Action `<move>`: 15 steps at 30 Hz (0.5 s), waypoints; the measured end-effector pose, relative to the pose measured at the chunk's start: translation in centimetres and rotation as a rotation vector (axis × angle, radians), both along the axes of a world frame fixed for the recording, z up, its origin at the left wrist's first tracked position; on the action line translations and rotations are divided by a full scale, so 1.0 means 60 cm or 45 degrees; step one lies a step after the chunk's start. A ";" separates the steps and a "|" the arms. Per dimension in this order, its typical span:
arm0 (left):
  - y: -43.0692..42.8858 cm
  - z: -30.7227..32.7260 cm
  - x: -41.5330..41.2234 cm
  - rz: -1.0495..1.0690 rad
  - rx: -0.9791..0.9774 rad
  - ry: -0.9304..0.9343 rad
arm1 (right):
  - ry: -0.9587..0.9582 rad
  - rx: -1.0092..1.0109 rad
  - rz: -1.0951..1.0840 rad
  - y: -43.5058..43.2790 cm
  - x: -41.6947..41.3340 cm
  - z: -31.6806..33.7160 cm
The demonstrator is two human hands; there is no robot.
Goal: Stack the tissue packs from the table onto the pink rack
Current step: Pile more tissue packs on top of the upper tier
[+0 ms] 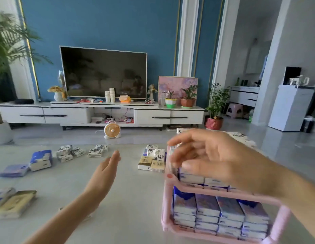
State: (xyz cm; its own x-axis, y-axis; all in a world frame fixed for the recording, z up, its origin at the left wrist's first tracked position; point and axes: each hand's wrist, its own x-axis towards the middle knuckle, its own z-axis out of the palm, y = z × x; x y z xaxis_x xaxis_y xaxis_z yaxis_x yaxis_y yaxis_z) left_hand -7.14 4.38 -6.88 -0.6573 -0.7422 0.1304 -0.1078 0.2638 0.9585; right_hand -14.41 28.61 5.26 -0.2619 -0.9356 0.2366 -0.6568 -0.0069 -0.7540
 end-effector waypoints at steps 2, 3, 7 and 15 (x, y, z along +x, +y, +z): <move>-0.033 -0.040 0.029 0.073 0.017 -0.068 | 0.009 0.203 0.155 -0.054 0.058 -0.049; -0.047 -0.058 0.038 0.111 0.025 -0.085 | 0.038 0.287 0.161 -0.087 0.081 -0.078; -0.085 -0.100 0.039 0.205 -0.034 -0.166 | -0.037 0.261 -0.039 -0.240 0.087 -0.201; -0.117 -0.140 -0.047 0.119 -0.083 -0.086 | -0.316 -0.026 -1.036 -0.459 -0.111 -0.308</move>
